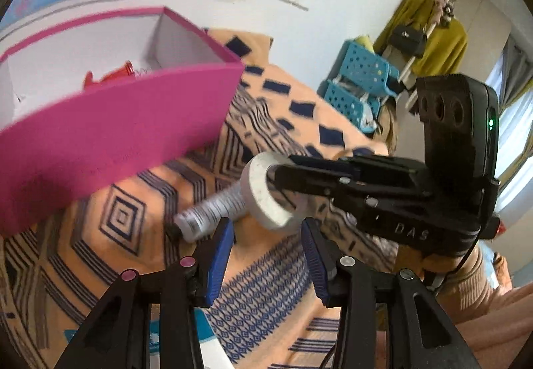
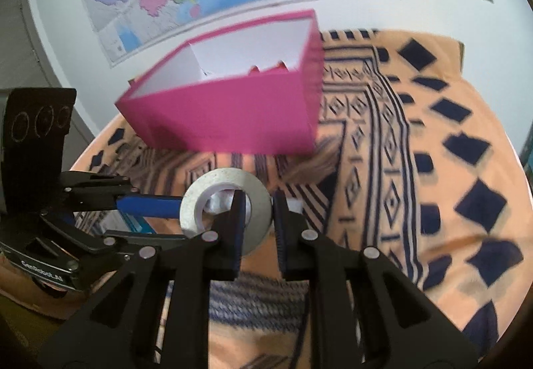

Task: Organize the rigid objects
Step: 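Carry the tape roll with the right gripper over the pink box, then lower the tape roll and open the right gripper inside the box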

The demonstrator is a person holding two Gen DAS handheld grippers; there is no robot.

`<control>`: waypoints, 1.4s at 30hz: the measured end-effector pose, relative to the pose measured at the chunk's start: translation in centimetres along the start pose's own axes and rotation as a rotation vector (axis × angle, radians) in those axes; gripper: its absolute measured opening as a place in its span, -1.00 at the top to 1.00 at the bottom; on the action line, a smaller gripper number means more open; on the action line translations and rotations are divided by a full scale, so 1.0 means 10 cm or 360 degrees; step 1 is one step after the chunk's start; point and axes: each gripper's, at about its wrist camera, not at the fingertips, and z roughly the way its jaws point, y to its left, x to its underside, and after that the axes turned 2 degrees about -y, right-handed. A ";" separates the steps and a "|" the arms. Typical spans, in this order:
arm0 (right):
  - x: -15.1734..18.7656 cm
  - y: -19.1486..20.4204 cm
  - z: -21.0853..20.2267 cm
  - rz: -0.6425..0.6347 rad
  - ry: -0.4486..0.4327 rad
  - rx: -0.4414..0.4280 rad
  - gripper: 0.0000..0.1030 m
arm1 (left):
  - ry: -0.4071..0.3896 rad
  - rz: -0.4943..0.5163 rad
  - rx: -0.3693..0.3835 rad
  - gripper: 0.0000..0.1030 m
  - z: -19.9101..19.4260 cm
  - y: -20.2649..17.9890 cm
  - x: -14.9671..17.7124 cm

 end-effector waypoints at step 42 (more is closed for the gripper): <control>-1.20 -0.01 0.71 -0.0195 -0.0071 0.0027 0.65 | -0.0170 0.0008 -0.0391 0.43 0.02 0.64 -1.01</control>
